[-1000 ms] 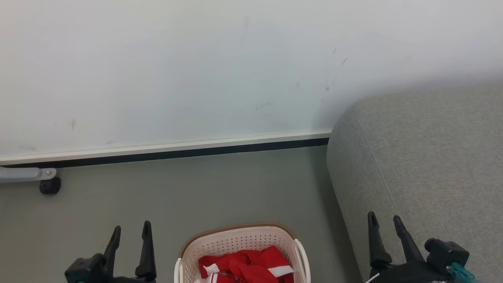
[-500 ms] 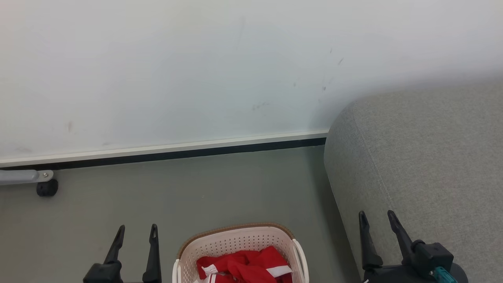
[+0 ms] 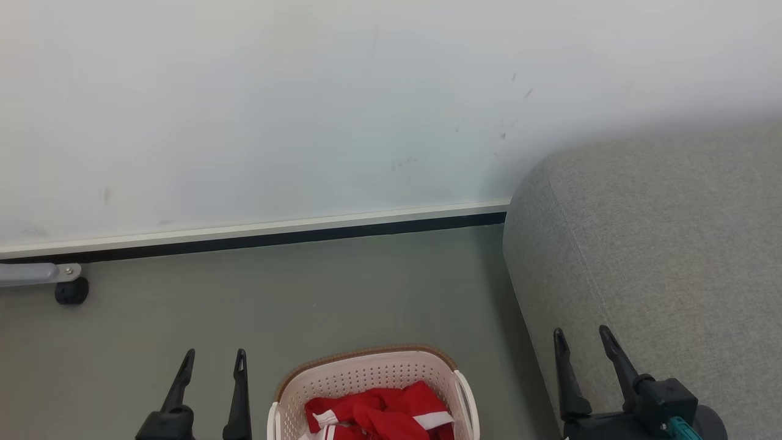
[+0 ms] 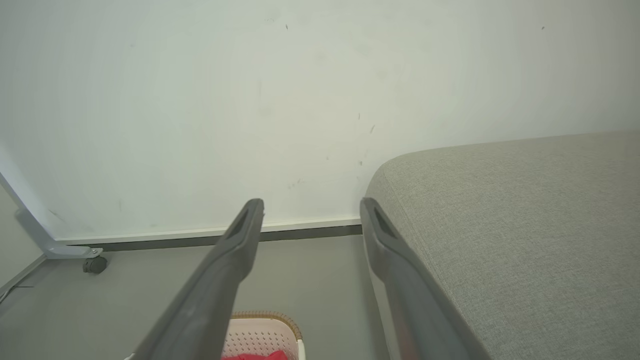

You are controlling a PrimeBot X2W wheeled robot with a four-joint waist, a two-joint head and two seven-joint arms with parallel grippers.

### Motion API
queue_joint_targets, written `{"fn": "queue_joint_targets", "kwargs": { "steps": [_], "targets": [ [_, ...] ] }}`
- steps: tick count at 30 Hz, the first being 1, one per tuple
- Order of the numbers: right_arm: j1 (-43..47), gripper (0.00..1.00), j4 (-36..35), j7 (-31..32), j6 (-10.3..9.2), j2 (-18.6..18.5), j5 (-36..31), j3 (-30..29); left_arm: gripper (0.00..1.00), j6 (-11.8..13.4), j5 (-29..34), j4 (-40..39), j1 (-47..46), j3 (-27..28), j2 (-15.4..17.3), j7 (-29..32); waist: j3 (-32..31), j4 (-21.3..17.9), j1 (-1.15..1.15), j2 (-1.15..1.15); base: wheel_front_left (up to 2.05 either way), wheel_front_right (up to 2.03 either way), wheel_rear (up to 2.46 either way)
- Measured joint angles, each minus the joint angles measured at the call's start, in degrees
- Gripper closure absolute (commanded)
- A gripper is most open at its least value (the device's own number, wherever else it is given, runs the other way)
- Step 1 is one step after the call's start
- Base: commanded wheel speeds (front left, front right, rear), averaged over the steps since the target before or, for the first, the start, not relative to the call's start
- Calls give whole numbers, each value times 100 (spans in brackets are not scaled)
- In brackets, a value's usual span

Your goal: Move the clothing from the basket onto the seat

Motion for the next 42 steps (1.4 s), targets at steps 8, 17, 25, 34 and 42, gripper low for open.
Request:
{"fn": "queue_joint_targets", "kwargs": {
  "steps": [8,17,25,34,42],
  "targets": [
    [0,0,29,0,1,7,0,-31,0,-2,25,13,-1,31,-9,0,15,2,0,0,0,0,0],
    [-1,0,33,0,3,23,-16,-76,0,-10,33,13,-6,65,-16,0,40,-9,0,0,0,0,0],
    [6,0,9,0,3,40,-18,-125,0,-59,55,-14,-10,69,-26,0,98,-19,0,0,0,0,0],
    [-15,0,-244,-1,3,45,-60,-225,0,-157,193,-62,-231,71,-4,0,462,-35,0,0,0,0,0],
    [-180,0,-356,-1,3,68,-79,-337,0,-259,249,289,-601,-32,32,0,997,-70,0,0,0,0,0]
  ]
}}
